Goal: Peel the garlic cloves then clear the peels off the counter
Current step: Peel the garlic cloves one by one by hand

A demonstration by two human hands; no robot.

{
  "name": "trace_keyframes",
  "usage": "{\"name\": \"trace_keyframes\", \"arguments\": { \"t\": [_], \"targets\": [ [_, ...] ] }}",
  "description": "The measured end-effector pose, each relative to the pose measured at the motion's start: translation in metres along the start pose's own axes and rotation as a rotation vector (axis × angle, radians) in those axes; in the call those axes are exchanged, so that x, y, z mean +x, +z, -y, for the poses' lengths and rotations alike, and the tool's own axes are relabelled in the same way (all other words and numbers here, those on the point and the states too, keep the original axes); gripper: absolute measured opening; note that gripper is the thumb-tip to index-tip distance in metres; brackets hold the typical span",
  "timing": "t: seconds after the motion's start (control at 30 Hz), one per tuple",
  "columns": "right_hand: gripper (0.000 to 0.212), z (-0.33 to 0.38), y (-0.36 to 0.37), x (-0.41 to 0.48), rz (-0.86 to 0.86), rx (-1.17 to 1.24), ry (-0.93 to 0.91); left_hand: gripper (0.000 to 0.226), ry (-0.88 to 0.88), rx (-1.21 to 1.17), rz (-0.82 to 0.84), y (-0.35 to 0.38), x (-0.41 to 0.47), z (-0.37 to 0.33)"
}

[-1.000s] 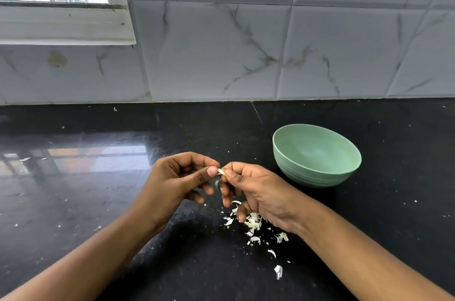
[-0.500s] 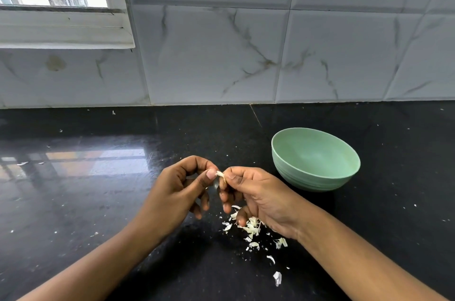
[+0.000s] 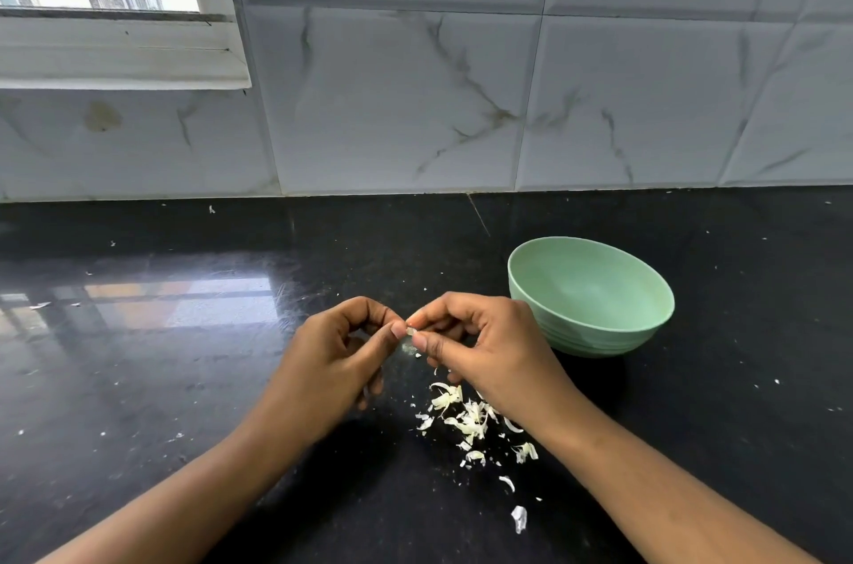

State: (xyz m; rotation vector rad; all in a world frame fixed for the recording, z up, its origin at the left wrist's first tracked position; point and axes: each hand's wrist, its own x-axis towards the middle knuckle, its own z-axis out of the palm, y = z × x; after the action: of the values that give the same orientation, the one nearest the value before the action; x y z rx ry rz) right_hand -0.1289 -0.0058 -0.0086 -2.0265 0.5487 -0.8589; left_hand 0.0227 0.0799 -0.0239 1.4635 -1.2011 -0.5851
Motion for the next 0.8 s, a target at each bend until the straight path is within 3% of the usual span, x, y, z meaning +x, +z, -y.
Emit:
{"name": "trace_keyframes", "arguments": {
  "t": [0.1,0.23,0.47,0.6,0.8],
  "targets": [
    [0.004,0.001,-0.002,0.001,-0.02,0.066,0.045,0.017,0.025,-0.042,0.015,0.0,-0.002,-0.005],
    [0.005,0.003,-0.004,0.004,0.015,0.381,0.217,0.015,0.081,-0.072,0.011,0.001,-0.005,-0.011],
    [0.004,0.007,-0.004,0.003,0.202,0.593,0.432,0.011,0.133,-0.069,-0.078,0.002,-0.008,-0.014],
    [0.004,0.007,-0.001,0.002,0.144,0.426,0.318,0.012,0.09,-0.068,-0.137,0.002,-0.007,-0.014],
    [0.007,-0.001,0.001,-0.001,-0.029,-0.238,-0.092,0.015,0.042,-0.072,-0.151,0.005,-0.007,-0.016]
  ]
}}
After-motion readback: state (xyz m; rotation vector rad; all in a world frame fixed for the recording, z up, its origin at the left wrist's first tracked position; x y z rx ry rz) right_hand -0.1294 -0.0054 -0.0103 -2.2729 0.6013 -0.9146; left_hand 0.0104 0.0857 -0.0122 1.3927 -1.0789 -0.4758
